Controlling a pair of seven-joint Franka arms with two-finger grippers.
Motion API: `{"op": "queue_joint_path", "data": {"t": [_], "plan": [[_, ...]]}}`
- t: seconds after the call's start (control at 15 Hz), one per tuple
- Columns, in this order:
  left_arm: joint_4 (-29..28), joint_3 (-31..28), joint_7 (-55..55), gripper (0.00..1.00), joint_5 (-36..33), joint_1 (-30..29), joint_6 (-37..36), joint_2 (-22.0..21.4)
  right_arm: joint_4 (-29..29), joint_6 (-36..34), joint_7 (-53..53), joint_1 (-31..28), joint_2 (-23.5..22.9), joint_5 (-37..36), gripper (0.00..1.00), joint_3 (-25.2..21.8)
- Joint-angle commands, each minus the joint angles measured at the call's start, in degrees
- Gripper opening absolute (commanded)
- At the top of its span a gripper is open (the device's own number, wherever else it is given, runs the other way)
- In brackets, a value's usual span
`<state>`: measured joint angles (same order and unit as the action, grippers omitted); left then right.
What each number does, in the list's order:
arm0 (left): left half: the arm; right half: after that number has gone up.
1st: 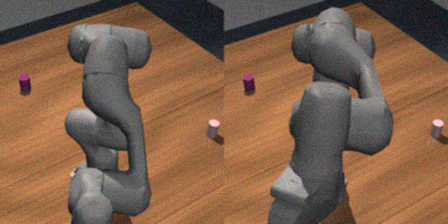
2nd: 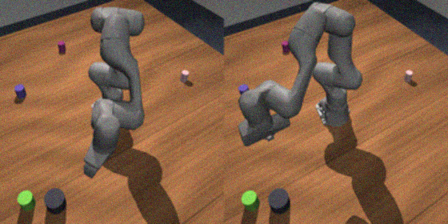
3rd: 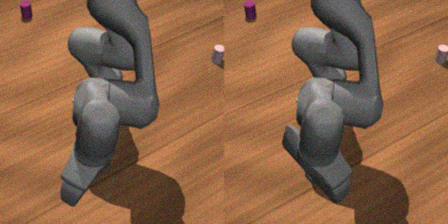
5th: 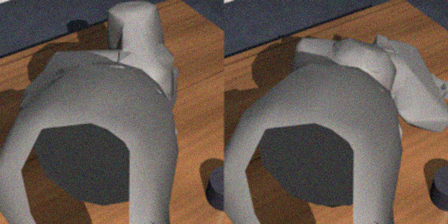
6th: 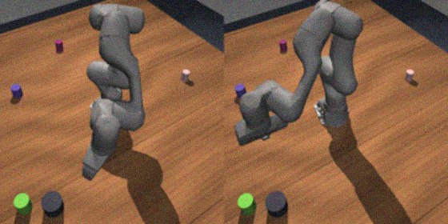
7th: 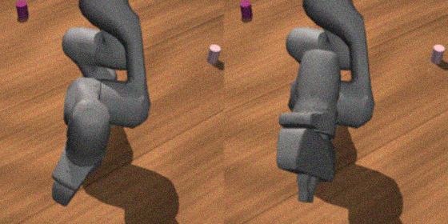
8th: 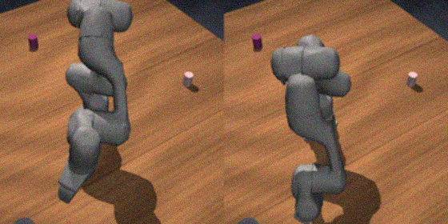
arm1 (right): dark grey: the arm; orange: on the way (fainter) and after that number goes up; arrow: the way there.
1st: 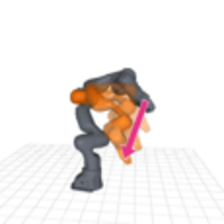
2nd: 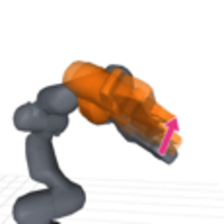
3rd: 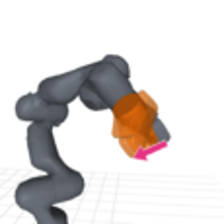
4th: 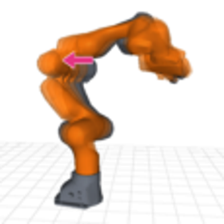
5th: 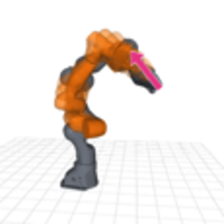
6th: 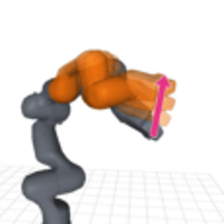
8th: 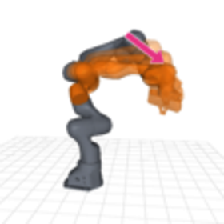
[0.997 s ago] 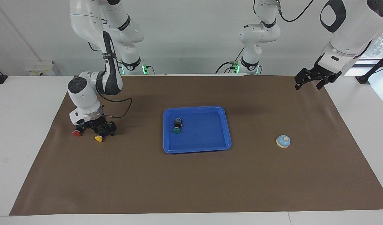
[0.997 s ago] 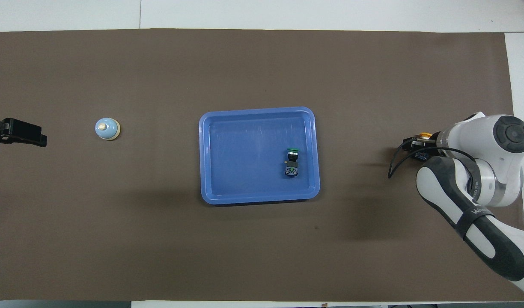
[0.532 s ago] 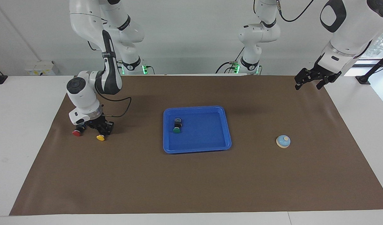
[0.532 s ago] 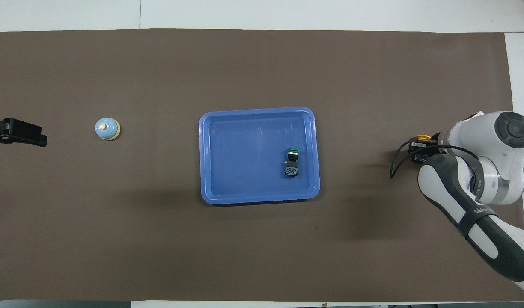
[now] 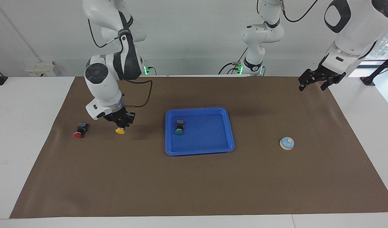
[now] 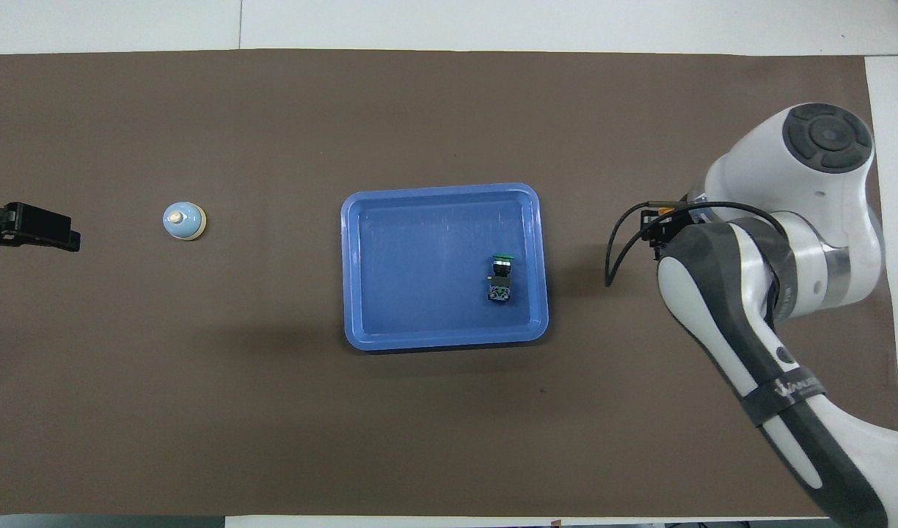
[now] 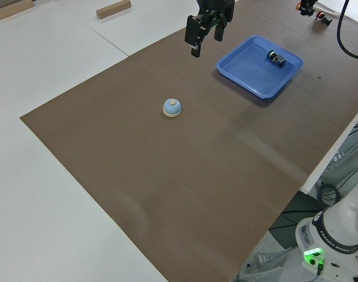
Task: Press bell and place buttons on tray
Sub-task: 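Carry the yellow button over the tray and release it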
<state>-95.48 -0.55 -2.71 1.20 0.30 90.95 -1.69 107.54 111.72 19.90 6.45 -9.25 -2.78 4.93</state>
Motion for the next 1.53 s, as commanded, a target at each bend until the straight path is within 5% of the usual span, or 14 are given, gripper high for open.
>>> {"op": "queue_joint_path", "data": {"t": [0.0, 0.33, 0.6, 0.86, 1.33, 1.4, 1.46], "plan": [[0.5, -0.1, -0.5, 1.00, 0.5, -0.1, -1.2, -0.3, -4.9, -2.7, 8.6, 8.0, -1.6, 2.9, 0.00, -0.1], [0.5, -0.1, -0.5, 1.00, 0.5, -0.1, -1.2, -0.4, -4.9, 1.7, 18.7, 19.1, -2.9, 5.7, 0.00, -0.1], [0.5, -0.2, -0.5, 1.00, 0.5, -0.1, -1.2, -0.4, -4.9, 8.5, 23.6, 25.0, -9.4, 4.5, 0.00, -0.3], [0.5, -0.1, -0.5, 1.00, 0.5, -0.1, -1.2, -0.4, -4.4, 15.6, 24.1, 26.6, -15.1, 2.3, 0.00, -0.3], [0.5, -0.1, -0.5, 1.00, 0.5, -0.1, -1.2, -0.4, -1.5, 18.7, 24.2, 26.5, -15.3, 1.5, 0.00, -0.3], [0.5, -0.1, -0.5, 1.00, 0.5, -0.1, -1.2, -0.4, -1.5, 18.5, 24.6, 26.5, -15.2, 1.5, 0.44, -0.3], [0.4, -0.1, -0.5, 1.00, 0.5, -0.1, -1.2, -0.4, -1.6, 18.1, 25.0, 26.6, -15.2, 1.6, 0.99, -0.3]]}}
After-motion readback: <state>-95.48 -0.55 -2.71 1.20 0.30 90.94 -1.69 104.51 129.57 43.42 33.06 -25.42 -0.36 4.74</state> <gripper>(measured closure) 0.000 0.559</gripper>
